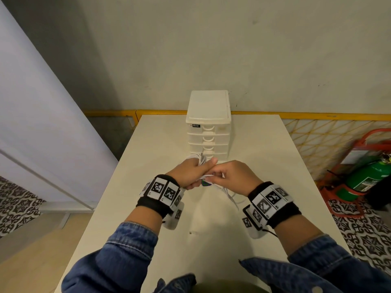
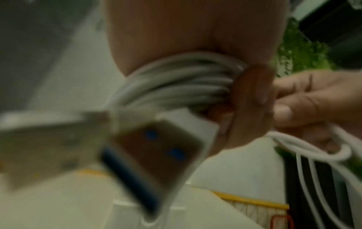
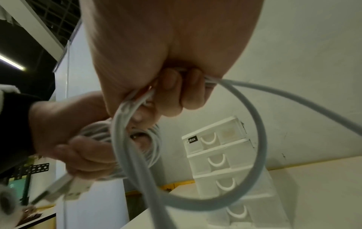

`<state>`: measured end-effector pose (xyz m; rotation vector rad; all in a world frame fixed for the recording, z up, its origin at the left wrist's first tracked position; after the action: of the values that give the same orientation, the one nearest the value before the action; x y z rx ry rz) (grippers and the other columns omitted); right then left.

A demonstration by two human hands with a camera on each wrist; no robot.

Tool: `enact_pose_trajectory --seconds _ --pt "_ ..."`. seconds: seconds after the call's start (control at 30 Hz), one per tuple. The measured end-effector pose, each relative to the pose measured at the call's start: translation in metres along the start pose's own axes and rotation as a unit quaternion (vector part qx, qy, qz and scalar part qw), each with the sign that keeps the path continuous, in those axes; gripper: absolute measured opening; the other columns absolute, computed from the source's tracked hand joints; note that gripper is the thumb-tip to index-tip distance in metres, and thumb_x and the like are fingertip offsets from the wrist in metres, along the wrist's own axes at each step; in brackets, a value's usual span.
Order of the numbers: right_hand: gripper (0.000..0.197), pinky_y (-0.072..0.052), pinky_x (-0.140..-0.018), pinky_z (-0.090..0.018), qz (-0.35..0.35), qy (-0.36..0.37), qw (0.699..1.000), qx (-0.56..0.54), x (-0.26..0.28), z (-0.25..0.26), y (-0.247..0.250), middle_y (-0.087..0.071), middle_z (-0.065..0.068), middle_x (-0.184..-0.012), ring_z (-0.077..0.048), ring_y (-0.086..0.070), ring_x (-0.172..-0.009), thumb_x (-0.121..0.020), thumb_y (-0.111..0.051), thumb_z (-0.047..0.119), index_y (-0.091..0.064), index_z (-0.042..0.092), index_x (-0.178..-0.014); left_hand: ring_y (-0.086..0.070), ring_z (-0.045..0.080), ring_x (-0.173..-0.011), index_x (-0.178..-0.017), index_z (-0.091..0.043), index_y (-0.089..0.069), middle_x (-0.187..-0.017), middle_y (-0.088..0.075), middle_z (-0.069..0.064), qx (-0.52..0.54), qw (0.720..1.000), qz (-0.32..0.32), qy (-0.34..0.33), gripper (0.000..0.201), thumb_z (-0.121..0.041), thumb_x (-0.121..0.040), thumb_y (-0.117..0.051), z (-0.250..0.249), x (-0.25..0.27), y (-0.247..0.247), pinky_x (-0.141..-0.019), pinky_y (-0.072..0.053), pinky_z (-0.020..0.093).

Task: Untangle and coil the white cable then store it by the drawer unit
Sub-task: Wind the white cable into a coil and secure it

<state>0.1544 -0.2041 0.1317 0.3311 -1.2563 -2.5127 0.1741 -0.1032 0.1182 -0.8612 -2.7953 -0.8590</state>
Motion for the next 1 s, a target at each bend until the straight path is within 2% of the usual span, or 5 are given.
enact_pose_trajectory --seconds 0.1,0.23,0.43,0.8,1.0 --pt "0.012 -0.043 -0.062 -0.028 -0.053 -0.046 0.991 -0.114 0.003 -0.022 0.008 -0.063 0.005 -0.061 -0.009 -0.055 -0.058 -0.074 -0.069 0.045 -0.065 0.041 -0.063 -0.031 0.013 -0.032 -0.045 -0.021 -0.053 -0.037 -0.039 0.0 0.068 0.998 0.015 0.004 0.048 -0.043 -0.087 -0.06 0.003 0.005 0.003 -0.039 -0.025 0.022" --pt "0.005 -0.05 -0.075 -0.038 -0.079 -0.052 0.977 -0.19 0.009 -0.039 0.006 -0.071 0.002 -0.074 -0.015 -0.063 -0.075 -0.074 -0.07 0.037 -0.071 0.04 -0.07 -0.032 0.012 -0.033 -0.068 -0.008 -0.057 -0.038 -0.042 -0.001 0.103 0.994 -0.025 0.01 0.028 -0.026 -0.079 -0.075 0.011 0.005 0.018 -0.039 -0.026 0.022" --pt "0.009 -0.037 -0.064 -0.012 -0.1 -0.037 0.981 -0.162 0.007 -0.056 0.008 -0.057 0.006 -0.069 -0.002 -0.052 -0.066 -0.076 -0.073 0.021 -0.076 0.018 -0.084 -0.032 0.012 -0.033 -0.07 -0.008 -0.055 -0.038 -0.041 -0.001 0.091 0.993 -0.063 0.044 0.027 -0.024 -0.081 -0.073 0.027 0.008 0.027 -0.038 -0.028 0.021" --pt "0.011 -0.046 -0.07 -0.024 -0.158 -0.099 0.975 -0.117 0.008 -0.063 0.017 -0.061 0.019 -0.071 0.0 -0.056 -0.066 -0.085 -0.063 0.023 -0.073 0.022 -0.086 -0.037 0.007 -0.032 -0.078 -0.008 -0.048 -0.051 -0.045 -0.001 0.109 0.979 -0.169 0.019 0.024 -0.018 -0.082 -0.07 0.032 -0.001 0.034 -0.036 -0.029 0.018" --pt "0.029 -0.05 -0.05 -0.027 0.06 -0.185 0.925 -0.326 0.017 -0.049 -0.017 -0.063 -0.012 -0.067 -0.028 -0.061 -0.047 -0.1 -0.027 0.029 -0.048 0.032 -0.12 -0.052 0.005 -0.055 -0.081 -0.011 -0.054 -0.066 -0.055 -0.006 0.047 0.979 -0.194 -0.038 0.029 -0.031 -0.077 -0.074 0.027 -0.004 0.034 -0.054 -0.04 0.019"
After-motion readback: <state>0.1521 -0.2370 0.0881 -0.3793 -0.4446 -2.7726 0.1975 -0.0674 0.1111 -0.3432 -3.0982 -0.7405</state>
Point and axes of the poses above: each hand's wrist, its own x-axis away from the middle knuckle, its own y-axis out of the back of the hand, z = x × y, the point moved 8 cm from there along -x, towards the middle knuckle
